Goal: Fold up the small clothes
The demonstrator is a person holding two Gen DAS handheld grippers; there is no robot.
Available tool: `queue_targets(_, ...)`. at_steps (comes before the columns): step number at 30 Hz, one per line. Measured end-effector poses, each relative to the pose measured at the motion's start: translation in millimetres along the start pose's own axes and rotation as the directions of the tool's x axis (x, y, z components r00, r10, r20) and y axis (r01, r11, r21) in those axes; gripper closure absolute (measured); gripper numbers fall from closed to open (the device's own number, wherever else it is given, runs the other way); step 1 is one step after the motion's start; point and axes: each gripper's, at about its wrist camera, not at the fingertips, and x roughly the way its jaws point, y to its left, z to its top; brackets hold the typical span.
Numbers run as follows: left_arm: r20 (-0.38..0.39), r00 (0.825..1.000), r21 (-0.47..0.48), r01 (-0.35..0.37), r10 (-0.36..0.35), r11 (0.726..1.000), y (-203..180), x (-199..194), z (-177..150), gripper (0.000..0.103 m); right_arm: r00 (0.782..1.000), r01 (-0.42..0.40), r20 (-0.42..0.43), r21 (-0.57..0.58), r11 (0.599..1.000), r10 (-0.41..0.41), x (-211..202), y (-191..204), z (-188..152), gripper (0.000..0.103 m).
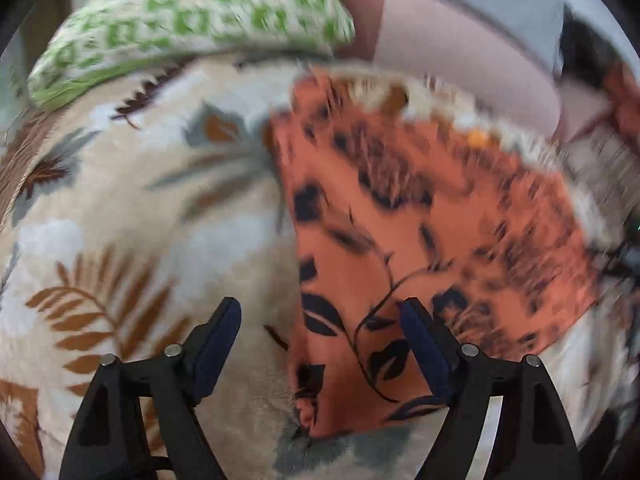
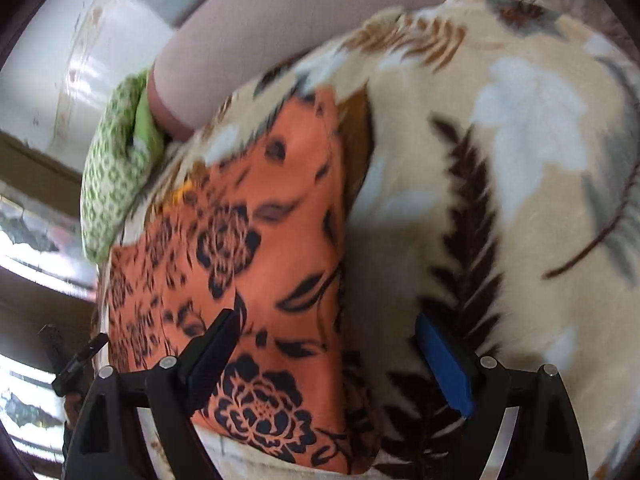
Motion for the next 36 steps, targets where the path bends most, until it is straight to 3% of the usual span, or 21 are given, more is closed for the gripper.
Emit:
queue_targets(1, -0.01, 1.0, -0.014, -0.021, 0.021, 1.0, -1.8, 7.0, 2.9, 0.039, 1.0, -0.003, -0.013, -0.02, 1.0, 0.002, 5.2, 5.5, 2.1, 0.015)
queue_targets(2, -0.004, 1.0, -0.02, 0.022, -0.022, 1.0, -4.6, 6.0, 9.3, 0.077, 0.999, 0.004, -0.04, -0.021, 1.0, -0.005, 11.6, 10.2, 4.9, 0.031)
queue_targets(3, -0.038, 0.996, -0.045, 0.077, -0.078, 0.996, -6.3, 6.7, 15.0, 0.085, 0.998, 0.017, -0.059, -0.015, 1.0, -0.018, 15.4, 12.7, 6.1, 0.043)
queue_targets(4, -0.049, 0.997, -0.073, 0.054, -0.058, 0.996, -8.5, 4.1, 21.3, 0.085, 0.995, 0.029, -0.095, -0.023, 0.999, -0.031, 21.0, 18.2, 8.3, 0.064)
queue_targets(6, -0.022, 1.0, -0.034, 0.012, -0.013, 0.999, -19.6, -9.5, 28.9, 0.086, 0.991, 0.034, -0.125, -0.039, 0.999, -0.038, 23.2, 27.1, 12.5, 0.085)
queue_targets(11, 0.115, 0.991, -0.046, 0.072, -0.066, 0.996, -26.7, -88.8, 31.1, 0.087, 0.999, -0.039, -0.017, -0.009, 0.999, 0.039, -33.9, 48.2, 11.2, 0.088)
queue_targets(14, 0.165, 0.984, 0.004, 0.063, -0.063, 0.998, -31.9, -138.4, 8.5, 0.087, 0.997, -0.07, 0.03, -0.049, 0.996, 0.071, -79.7, 67.7, -6.7, 0.088)
queue_targets(17, 0.159, 0.982, -0.052, 0.114, -0.105, 0.992, -23.0, -168.5, -34.5, 0.086, 0.994, -0.108, 0.023, -0.047, 0.993, 0.109, -111.1, 69.1, -40.9, 0.088)
queue_targets(19, 0.109, 0.99, -0.08, 0.093, -0.084, 0.992, -16.4, -156.3, -71.4, 0.082, 0.991, -0.131, -0.019, -0.006, 0.991, 0.131, -108.3, 59.2, -73.1, 0.083)
queue_targets(21, -0.002, 0.999, -0.133, 0.051, -0.051, 0.99, -1.8, -111.7, -105.0, 0.072, 0.994, -0.082, -0.074, 0.0, 0.997, 0.082, -87.7, 41.2, -104.3, 0.076)
queue_targets(23, -0.116, 0.993, -0.181, 0.003, -0.025, 0.983, 12.8, -80.4, -125.1, 0.068, 0.983, 0.017, -0.183, 0.046, 0.999, -0.008, -50.4, 10.1, -133.5, 0.027)
queue_targets(24, -0.057, 0.997, -0.212, 0.036, -0.049, 0.977, 18.3, -88.0, -127.4, 0.067, 0.988, 0.012, -0.156, 0.05, 0.999, -0.004, -48.7, 5.7, -137.3, 0.029)
queue_targets(26, 0.022, 0.997, -0.181, -0.064, 0.069, 0.981, 13.2, -118.0, -116.8, 0.067, 0.996, -0.007, -0.086, 0.062, 0.998, 0.012, -66.9, 5.3, -136.7, 0.029)
queue_targets(28, 0.128, 0.985, -0.114, -0.098, 0.113, 0.989, 0.0, -145.2, -101.8, 0.064, 0.999, 0.037, 0.03, 0.05, 0.998, -0.039, -96.3, 10.6, -125.8, 0.029)
queue_targets(30, 0.196, 0.978, -0.042, -0.057, 0.064, 0.997, -18.7, -161.4, -85.5, 0.05, 0.993, 0.009, 0.117, 0.04, 0.999, -0.014, -115.3, 20.7, -108.6, 0.029)
queue_targets(32, 0.214, 0.977, 0.012, -0.012, 0.009, 1.0, -36.7, -160.2, -79.6, 0.049, 0.982, -0.161, 0.113, 0.052, 0.986, 0.154, -111.3, 35.1, -89.0, 0.023)
queue_targets(34, 0.196, 0.98, 0.072, 0.034, -0.048, 0.997, -56.7, -143.8, -74.9, 0.049, 0.959, -0.273, 0.087, 0.03, 0.962, 0.269, -93.0, 46.7, -76.1, 0.023)
queue_targets(36, 0.13, 0.99, 0.064, 0.036, -0.044, 0.997, -63.5, -110.0, -75.6, 0.049, 0.957, -0.286, 0.052, 0.007, 0.958, 0.285, -58.4, 52.3, -62.1, 0.023)
